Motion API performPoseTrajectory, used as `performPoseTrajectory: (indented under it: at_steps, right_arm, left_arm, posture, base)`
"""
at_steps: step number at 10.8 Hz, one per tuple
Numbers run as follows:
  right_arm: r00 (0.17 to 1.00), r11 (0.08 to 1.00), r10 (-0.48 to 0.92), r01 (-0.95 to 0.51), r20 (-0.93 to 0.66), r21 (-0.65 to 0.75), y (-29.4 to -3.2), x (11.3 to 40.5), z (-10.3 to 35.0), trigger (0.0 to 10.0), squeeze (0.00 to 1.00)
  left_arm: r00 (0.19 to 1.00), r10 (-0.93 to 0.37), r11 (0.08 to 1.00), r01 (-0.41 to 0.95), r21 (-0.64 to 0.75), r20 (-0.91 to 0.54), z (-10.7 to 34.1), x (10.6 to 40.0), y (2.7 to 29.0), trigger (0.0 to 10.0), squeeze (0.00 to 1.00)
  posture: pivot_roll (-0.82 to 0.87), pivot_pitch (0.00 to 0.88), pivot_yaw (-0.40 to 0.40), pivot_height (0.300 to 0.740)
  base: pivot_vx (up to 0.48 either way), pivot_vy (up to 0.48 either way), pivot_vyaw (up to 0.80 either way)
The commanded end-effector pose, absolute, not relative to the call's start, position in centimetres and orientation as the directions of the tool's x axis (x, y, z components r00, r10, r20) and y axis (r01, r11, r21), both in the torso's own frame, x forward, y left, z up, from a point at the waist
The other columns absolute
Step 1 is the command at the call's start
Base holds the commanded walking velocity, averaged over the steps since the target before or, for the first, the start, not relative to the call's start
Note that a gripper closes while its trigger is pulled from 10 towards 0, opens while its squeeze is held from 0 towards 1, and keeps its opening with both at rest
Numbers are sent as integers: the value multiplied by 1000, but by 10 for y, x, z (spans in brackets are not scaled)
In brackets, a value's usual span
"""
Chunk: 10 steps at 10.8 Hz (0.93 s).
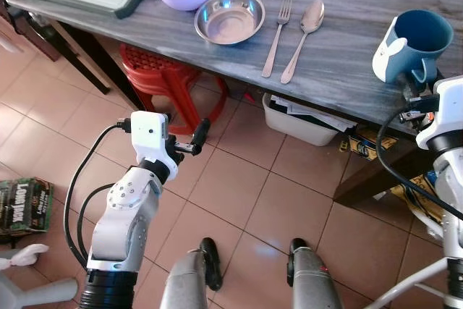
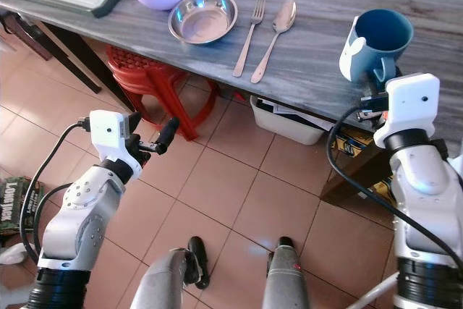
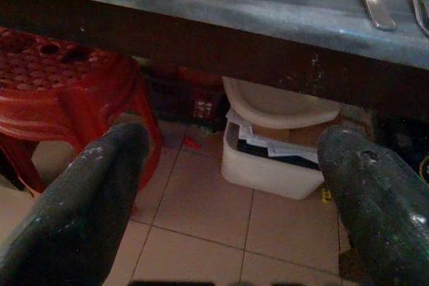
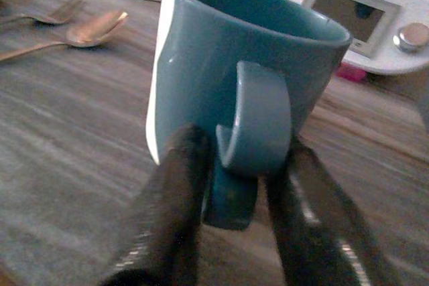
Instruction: Setting the table
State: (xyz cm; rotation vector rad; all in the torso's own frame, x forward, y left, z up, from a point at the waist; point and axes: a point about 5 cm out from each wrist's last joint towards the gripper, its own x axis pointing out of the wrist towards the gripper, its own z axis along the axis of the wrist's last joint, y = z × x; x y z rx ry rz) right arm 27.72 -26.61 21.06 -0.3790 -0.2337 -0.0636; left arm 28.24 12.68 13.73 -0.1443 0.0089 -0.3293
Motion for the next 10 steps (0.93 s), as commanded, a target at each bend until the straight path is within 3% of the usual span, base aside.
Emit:
performPoseTrajectory:
  at_steps: [1,6,9,10]
  right_arm:
    - [969,925,-60,145,239,-352,-269,277,207,0,0]
    - [938,900,-169,271,301,-341,-259,289,207,0,0]
    - [912,909,-142,273,385,-313,-244,290,225,0,0]
    - [887,904,-139,295,440,-310,-241,290,237,10000,0]
  left_arm:
    - [955,-296,945,291,-147,-9,129,279,132,10000,0]
    - [970,-236,953,241,-185,52,131,292,127,10000,0]
    - [977,-195,959,209,-192,85,132,297,128,10000,0]
    - [978,-182,959,200,-198,106,135,300,130,10000,0]
  posture:
    - [-82,262,122,740]
    - [-118,193,71,740]
    - [-135,176,62,740]
    - [-134,170,61,740]
  base:
    - [0,0,0]
    - [0,0,0]
    - [0,171,0]
    - [0,334,0]
